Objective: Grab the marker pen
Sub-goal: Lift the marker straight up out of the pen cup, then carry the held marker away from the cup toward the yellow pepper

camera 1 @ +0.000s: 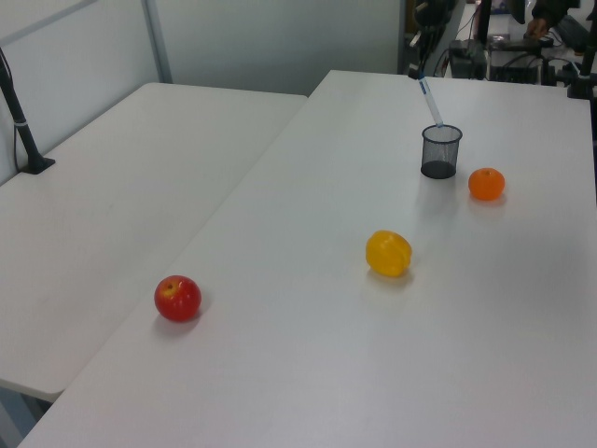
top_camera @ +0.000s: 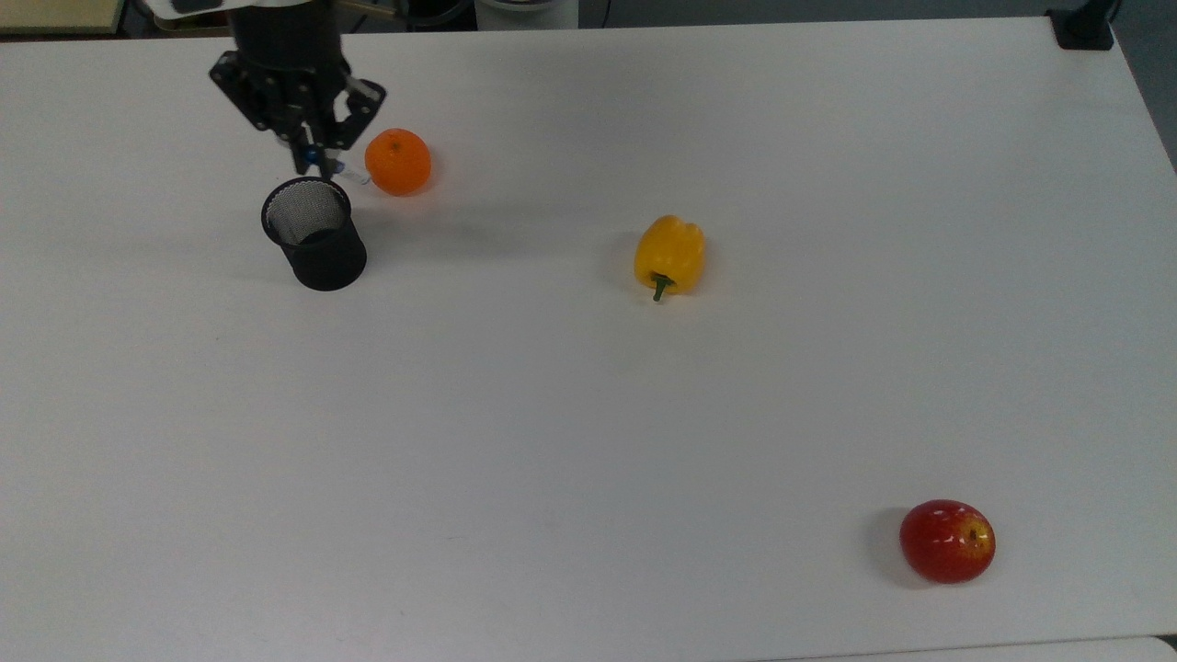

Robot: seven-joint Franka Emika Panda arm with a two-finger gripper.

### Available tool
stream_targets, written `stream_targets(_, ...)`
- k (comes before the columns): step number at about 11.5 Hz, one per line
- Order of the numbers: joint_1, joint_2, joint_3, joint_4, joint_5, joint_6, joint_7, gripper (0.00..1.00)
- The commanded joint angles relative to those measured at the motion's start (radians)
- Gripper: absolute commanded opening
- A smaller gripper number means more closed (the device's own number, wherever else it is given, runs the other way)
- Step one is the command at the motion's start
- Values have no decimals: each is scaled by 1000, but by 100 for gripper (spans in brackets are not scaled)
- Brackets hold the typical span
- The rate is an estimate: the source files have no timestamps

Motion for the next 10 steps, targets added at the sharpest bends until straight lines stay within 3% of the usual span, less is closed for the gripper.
stream_targets(1, 89, -41, 29, -14, 19, -154, 46, 9)
stream_targets(5, 180, -53, 41, -41, 67, -262, 49, 9)
stream_targets(8, 198, -21, 41, -86, 84, -230, 69, 9)
stream_targets(10, 200, -7, 41, -168, 79, -107, 69, 9)
